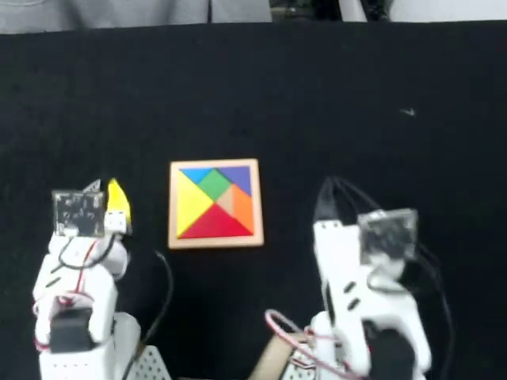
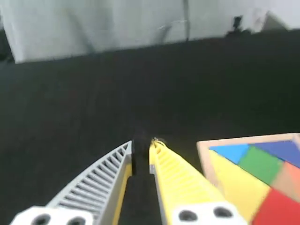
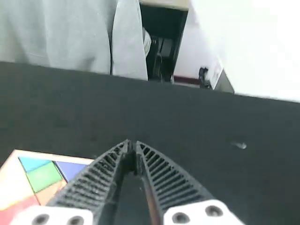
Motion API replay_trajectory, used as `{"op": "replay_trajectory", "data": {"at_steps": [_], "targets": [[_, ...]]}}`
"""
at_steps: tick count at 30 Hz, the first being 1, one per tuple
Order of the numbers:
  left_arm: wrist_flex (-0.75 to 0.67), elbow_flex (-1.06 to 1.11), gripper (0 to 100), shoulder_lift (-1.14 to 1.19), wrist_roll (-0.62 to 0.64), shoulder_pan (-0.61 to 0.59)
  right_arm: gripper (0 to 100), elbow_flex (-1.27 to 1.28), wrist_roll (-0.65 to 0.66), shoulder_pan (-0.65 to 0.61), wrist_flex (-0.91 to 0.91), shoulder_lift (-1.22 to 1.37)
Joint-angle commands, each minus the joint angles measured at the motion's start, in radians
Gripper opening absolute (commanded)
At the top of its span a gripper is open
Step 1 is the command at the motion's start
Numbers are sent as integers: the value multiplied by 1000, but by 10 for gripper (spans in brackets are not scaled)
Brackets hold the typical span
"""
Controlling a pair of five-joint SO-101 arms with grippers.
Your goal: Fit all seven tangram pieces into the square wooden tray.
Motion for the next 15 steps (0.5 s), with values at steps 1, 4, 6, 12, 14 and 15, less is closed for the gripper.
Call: {"op": "replay_trajectory", "data": {"at_steps": [1, 4, 6, 12, 14, 15], "targets": [[-170, 206, 73, -11, 100, -54, 12, 203, 2, 23, -160, -90], [-178, 257, 73, -9, 98, -58, 12, 352, 6, 23, -236, -90], [-133, 257, 73, -9, 71, -54, 12, 412, 8, 26, -236, -90], [92, 257, 76, -8, -58, -50, 12, 460, 8, 143, -204, -90], [144, 257, 76, -8, -69, -53, 14, 460, 8, 172, -173, -90], [169, 257, 76, -8, -69, -54, 14, 460, 8, 176, -138, -90]]}}
